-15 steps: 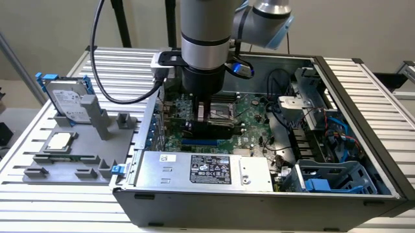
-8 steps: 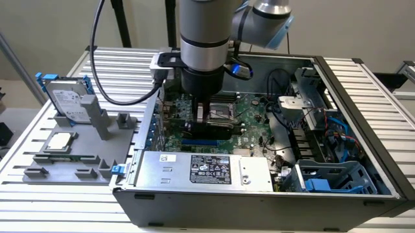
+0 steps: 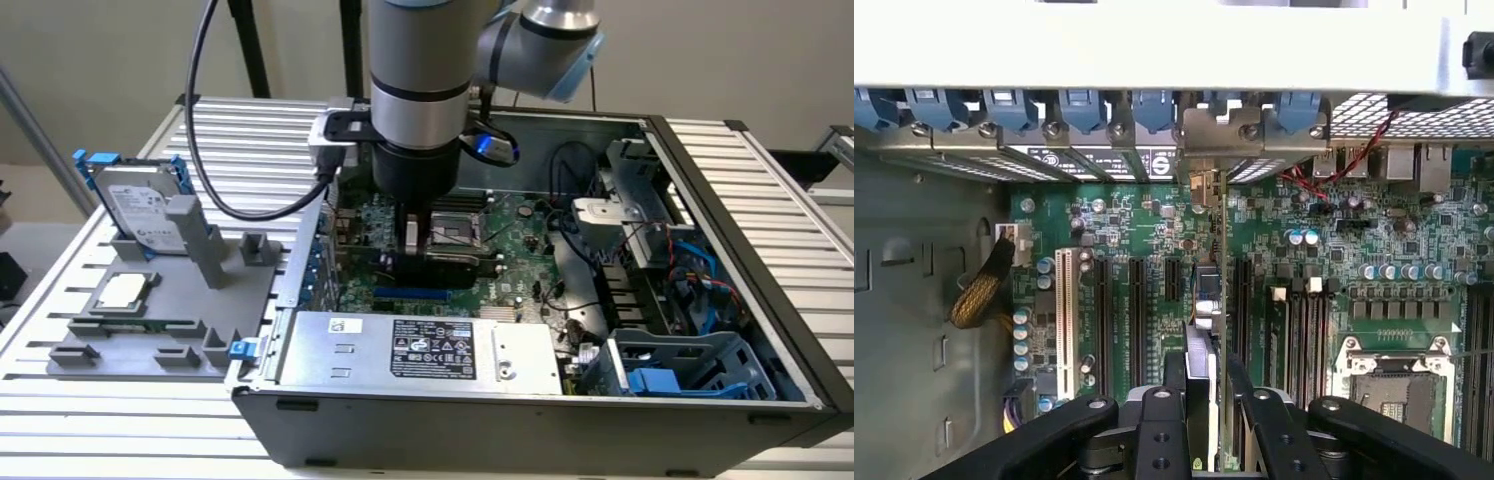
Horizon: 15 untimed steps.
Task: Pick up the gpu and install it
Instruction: 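Insert the gpu into the slot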
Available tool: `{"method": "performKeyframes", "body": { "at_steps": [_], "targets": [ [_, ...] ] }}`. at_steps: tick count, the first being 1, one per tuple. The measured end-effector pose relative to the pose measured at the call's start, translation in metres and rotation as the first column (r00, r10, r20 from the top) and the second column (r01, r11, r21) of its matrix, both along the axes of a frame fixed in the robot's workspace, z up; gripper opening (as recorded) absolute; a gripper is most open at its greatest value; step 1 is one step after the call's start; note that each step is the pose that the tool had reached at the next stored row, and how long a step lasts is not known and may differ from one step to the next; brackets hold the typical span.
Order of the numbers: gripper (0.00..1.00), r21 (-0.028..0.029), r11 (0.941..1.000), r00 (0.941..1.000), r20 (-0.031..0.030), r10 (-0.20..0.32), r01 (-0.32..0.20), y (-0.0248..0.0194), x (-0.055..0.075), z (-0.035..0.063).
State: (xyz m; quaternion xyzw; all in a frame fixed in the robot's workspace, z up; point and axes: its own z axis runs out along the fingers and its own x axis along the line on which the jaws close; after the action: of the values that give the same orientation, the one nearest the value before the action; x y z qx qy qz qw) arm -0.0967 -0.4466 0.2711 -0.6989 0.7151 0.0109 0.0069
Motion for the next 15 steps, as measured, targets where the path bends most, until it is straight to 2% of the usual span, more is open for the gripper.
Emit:
{"method": "performKeyframes", "body": {
  "at_steps": [15],
  "targets": [
    [0.0,0.0001,1.0,1.0,0.0,0.008,-0.008,0.0016,-0.0007,-0.0026]
  ]
}}
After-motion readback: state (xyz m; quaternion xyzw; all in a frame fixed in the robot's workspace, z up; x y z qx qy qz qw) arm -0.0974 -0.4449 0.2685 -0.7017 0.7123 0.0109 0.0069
